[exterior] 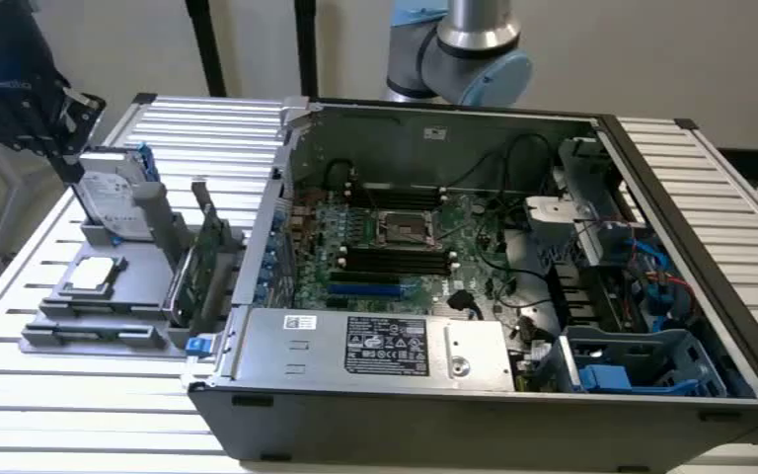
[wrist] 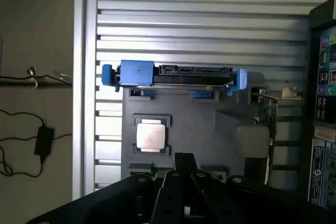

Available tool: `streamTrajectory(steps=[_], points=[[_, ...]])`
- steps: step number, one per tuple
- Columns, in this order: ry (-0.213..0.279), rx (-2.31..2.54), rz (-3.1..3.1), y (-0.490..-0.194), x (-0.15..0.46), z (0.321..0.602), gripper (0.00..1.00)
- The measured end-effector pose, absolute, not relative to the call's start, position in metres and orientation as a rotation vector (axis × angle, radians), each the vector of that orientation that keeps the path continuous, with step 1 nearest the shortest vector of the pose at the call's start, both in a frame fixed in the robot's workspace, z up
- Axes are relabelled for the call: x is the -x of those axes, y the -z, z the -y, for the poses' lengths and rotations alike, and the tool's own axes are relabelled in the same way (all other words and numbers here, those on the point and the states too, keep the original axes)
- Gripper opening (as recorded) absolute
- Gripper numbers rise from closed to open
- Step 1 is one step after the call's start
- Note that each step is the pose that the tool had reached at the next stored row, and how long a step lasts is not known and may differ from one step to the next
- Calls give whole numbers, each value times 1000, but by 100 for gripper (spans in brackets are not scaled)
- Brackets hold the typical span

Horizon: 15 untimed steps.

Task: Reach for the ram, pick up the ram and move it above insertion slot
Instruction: 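Reach for the ram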

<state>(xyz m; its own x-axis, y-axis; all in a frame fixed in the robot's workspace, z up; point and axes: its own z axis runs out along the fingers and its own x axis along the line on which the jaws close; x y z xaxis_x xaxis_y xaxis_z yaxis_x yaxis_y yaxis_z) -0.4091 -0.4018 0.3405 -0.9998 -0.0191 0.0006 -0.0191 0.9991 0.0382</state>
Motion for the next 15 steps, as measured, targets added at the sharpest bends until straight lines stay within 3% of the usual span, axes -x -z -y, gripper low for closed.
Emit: streamTrajectory(steps=[15], points=[[60, -30, 3140, -341, 409, 402, 11]])
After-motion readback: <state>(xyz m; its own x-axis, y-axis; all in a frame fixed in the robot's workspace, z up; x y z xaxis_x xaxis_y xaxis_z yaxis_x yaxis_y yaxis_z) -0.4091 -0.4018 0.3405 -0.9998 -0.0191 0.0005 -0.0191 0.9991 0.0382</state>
